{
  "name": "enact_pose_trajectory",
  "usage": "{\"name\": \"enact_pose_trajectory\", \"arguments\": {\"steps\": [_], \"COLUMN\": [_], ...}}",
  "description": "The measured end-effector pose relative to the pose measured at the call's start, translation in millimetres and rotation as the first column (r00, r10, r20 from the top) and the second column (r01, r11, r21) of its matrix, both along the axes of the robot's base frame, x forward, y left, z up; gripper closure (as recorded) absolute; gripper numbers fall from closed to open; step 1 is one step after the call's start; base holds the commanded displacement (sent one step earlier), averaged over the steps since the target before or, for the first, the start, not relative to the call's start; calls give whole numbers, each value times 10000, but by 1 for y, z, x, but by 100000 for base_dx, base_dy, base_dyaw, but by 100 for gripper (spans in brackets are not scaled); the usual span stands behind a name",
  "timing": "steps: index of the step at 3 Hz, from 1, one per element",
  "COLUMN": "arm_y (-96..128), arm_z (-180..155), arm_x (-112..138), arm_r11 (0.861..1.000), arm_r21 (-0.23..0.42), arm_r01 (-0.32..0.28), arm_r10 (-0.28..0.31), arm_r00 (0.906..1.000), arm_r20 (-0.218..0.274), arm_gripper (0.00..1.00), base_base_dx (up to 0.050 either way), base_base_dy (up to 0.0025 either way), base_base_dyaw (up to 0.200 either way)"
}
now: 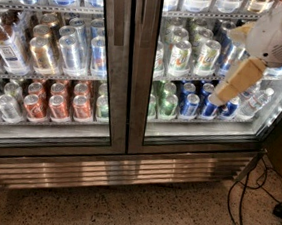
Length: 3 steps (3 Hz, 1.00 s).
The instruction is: Open right fridge door
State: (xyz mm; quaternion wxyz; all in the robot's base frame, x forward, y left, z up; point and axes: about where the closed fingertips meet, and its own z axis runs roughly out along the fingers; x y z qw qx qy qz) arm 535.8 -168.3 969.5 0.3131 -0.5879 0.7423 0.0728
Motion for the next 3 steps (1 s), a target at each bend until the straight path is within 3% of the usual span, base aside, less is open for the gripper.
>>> {"name": "enact_pose_trajectory", "arguments": {"steps": [1, 2, 3], "arm_y": [17, 31, 31], "arm_z": [2, 10, 10], "arm_x": [15, 11, 11], "arm_r11": [9835, 9679, 9679], "arm_r21": [1664, 2339, 2338], "arm_r01": [-706, -921, -922], "arm_r10": [657, 873, 875], "arm_r00": [9972, 9957, 9957], "arm_r20": [350, 306, 307], "arm_gripper": [0, 0, 0], "base_base_dx": [0, 0, 0], "base_base_dy": [0, 0, 0], "base_base_dyaw": [0, 0, 0]}}
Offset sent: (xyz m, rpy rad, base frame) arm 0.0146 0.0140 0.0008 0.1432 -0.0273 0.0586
